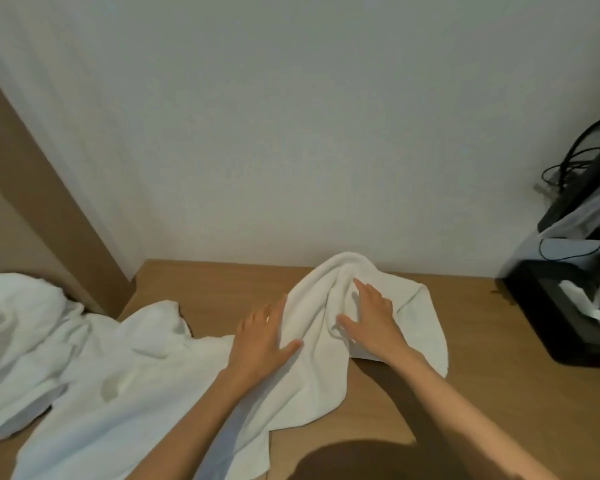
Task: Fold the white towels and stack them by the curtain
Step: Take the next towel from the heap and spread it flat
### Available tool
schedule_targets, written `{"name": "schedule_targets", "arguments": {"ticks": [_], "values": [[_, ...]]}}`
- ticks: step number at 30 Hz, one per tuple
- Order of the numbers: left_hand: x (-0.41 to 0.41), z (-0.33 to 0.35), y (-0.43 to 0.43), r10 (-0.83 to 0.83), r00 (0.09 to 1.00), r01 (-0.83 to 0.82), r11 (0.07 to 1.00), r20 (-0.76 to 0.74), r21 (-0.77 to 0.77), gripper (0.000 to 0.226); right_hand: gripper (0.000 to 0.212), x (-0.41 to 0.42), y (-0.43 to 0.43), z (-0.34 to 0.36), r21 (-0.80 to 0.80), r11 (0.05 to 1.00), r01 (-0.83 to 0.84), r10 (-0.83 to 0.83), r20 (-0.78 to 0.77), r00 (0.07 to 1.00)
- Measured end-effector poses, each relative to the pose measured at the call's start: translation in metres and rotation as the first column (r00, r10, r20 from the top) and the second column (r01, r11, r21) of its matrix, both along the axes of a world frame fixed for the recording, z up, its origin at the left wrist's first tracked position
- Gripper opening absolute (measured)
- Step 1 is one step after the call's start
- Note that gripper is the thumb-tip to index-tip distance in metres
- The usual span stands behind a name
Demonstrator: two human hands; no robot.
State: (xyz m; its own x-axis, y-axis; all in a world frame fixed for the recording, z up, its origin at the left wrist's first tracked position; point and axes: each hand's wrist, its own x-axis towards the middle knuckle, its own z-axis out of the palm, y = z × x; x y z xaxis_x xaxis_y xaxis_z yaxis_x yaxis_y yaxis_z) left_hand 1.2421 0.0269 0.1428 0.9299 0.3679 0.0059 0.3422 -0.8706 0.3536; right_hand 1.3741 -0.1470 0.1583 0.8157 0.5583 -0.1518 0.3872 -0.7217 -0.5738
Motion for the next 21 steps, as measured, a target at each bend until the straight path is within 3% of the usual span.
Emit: {"name": "schedule_targets", "arguments": {"ticks": [2, 6, 11, 17, 21], "values": [[0.001, -0.018, -0.001, 0.008, 0.996, -0.016, 0.996, 0.092, 0.089, 0.077, 0.073, 0.002, 0.011, -0.029, -0.043, 0.999, 0.024, -0.022, 0.04, 0.999], [0.012, -0.044, -0.003, -0.056, 0.957, -0.006, 0.977, 0.284, 0.213, 0.059, 0.057, 0.006, 0.029, -0.072, -0.185, 0.981, 0.059, -0.003, 0.285, 0.959], [0.017, -0.065, 0.011, -0.088, 0.931, -0.003, 0.968, 0.353, 0.25, 0.05, 0.038, 0.011, 0.028, -0.093, -0.151, 0.978, 0.147, -0.04, 0.552, 0.833], [0.014, -0.064, 0.008, -0.157, 0.921, 0.057, 0.96, 0.356, 0.275, 0.053, 0.036, 0.001, 0.012, -0.095, -0.129, 0.979, 0.159, -0.051, 0.601, 0.798], [-0.015, -0.051, -0.019, -0.333, 0.816, 0.14, 0.906, 0.472, 0.398, 0.045, 0.029, -0.021, -0.023, -0.094, -0.121, 0.97, 0.213, -0.109, 0.568, 0.816]]}}
